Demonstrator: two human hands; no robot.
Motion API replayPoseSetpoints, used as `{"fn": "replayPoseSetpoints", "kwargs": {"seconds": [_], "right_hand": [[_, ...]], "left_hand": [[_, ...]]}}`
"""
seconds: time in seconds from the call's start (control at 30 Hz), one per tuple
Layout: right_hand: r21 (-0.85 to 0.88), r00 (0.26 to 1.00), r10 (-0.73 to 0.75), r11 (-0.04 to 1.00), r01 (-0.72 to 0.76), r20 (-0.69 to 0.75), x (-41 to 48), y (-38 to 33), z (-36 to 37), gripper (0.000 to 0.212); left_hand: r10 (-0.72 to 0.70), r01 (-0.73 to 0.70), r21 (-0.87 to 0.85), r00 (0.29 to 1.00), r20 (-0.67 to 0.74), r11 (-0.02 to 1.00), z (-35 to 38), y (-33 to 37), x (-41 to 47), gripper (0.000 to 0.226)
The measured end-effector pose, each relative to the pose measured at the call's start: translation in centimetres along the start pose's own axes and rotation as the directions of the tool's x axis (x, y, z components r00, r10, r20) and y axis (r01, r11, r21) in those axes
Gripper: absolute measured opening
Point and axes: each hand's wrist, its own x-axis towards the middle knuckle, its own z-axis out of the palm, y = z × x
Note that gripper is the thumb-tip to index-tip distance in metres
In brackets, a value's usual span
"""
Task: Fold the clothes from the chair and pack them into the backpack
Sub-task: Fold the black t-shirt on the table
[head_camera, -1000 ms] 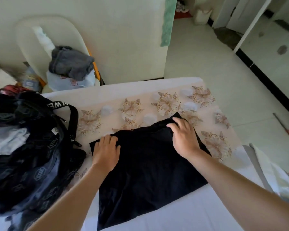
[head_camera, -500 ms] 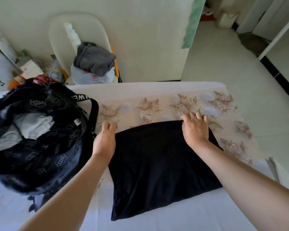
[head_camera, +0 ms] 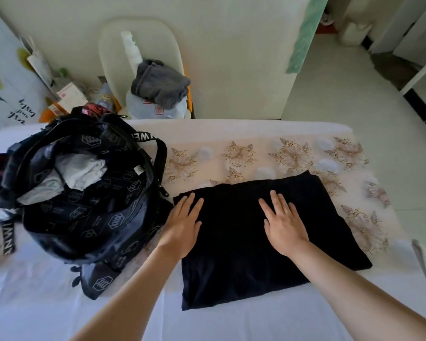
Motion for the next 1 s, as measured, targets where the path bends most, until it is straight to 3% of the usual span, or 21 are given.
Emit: {"fn": "replayPoseSetpoints", "kwargs": {"seconds": [0.07, 0.1, 0.17, 0.23, 0.3, 0.4, 0.5, 0.53, 0.6, 0.67, 0.7, 0.77, 0.87, 0.93, 1.0], "right_hand": [[0.030, 1.000, 0.011, 0.999, -0.011, -0.010, -1.7, -1.5, -0.2, 0.064], [0.043, 1.000, 0.003, 0.999, -0.002, -0.005, -2.7, -2.4, -0.1, 0.065], [0.068, 0.999, -0.032, 0.997, 0.030, 0.030, -5.1, -3.7, 0.6, 0.066], [0.079, 0.996, -0.077, 0.994, 0.074, 0.042, -7.5, -4.8, 1.3, 0.065], [0.078, 0.993, -0.095, 0.993, 0.089, 0.075, -9.7, -5.7, 1.8, 0.065], [0.068, 0.990, -0.053, 0.997, 0.045, 0.133, -12.4, -7.2, 1.9, 0.063], [0.121, 0.966, -0.004, 0.992, -0.029, 0.259, -13.7, -8.0, 1.1, 0.062], [0.135, 0.960, -0.006, 0.990, -0.033, 0.281, -14.1, -8.3, 0.6, 0.063], [0.168, 0.948, -0.038, 0.986, -0.017, 0.317, -14.8, -8.8, -0.1, 0.066], [0.205, 0.944, -0.062, 0.979, -0.007, 0.325, -15.5, -9.0, -0.3, 0.069], [0.211, 0.947, -0.065, 0.978, -0.003, 0.314, -15.9, -9.0, -0.3, 0.069], [0.220, 0.957, -0.056, 0.975, -0.008, 0.283, -16.9, -8.8, -0.2, 0.067], [0.200, 0.955, -0.064, 0.980, 0.005, 0.290, -18.5, -8.4, -0.2, 0.068], [0.180, 0.951, -0.064, 0.984, 0.008, 0.304, -19.4, -7.9, -0.5, 0.070], [0.137, 0.957, -0.052, 0.991, 0.014, 0.285, -19.7, -7.0, -0.7, 0.073]], "left_hand": [[-0.091, 0.064, -0.156, 0.981, -0.174, 0.986, 0.3, 0.2, -2.9, 0.050], [-0.163, 0.125, -0.194, 0.967, -0.195, 0.973, 0.4, 0.4, -4.6, 0.043], [-0.328, 0.302, -0.181, 0.935, -0.133, 0.936, 0.4, 1.0, -7.9, 0.029], [-0.455, 0.457, -0.105, 0.890, 0.043, 0.883, 0.0, 1.7, -10.3, 0.036], [-0.480, 0.505, -0.126, 0.858, 0.182, 0.854, 0.1, 2.4, -12.0, 0.038], [-0.430, 0.483, -0.350, 0.875, 0.222, 0.803, 0.2, 3.4, -13.2, 0.022], [-0.526, 0.555, -0.598, 0.814, 0.247, 0.579, -0.2, 3.6, -13.8, 0.014], [-0.548, 0.565, -0.616, 0.800, 0.246, 0.549, -0.4, 3.5, -14.2, 0.013], [-0.550, 0.574, -0.536, 0.804, 0.226, 0.619, -0.5, 3.3, -15.3, 0.011], [-0.547, 0.553, -0.350, 0.828, 0.124, 0.756, 0.1, 3.1, -16.4, 0.028], [-0.513, 0.500, -0.277, 0.858, 0.028, 0.820, 0.3, 3.2, -16.8, 0.040], [-0.311, 0.274, -0.262, 0.943, -0.114, 0.925, 0.6, 3.5, -17.1, 0.046], [0.049, -0.038, -0.209, 0.998, 0.048, 0.977, 1.1, 4.4, -17.3, 0.043], [0.053, -0.027, -0.193, 0.990, 0.130, 0.981, 1.6, 4.6, -17.7, 0.040], [-0.013, 0.040, -0.244, 0.994, 0.112, 0.969, 2.0, 4.4, -18.0, 0.041]]}}
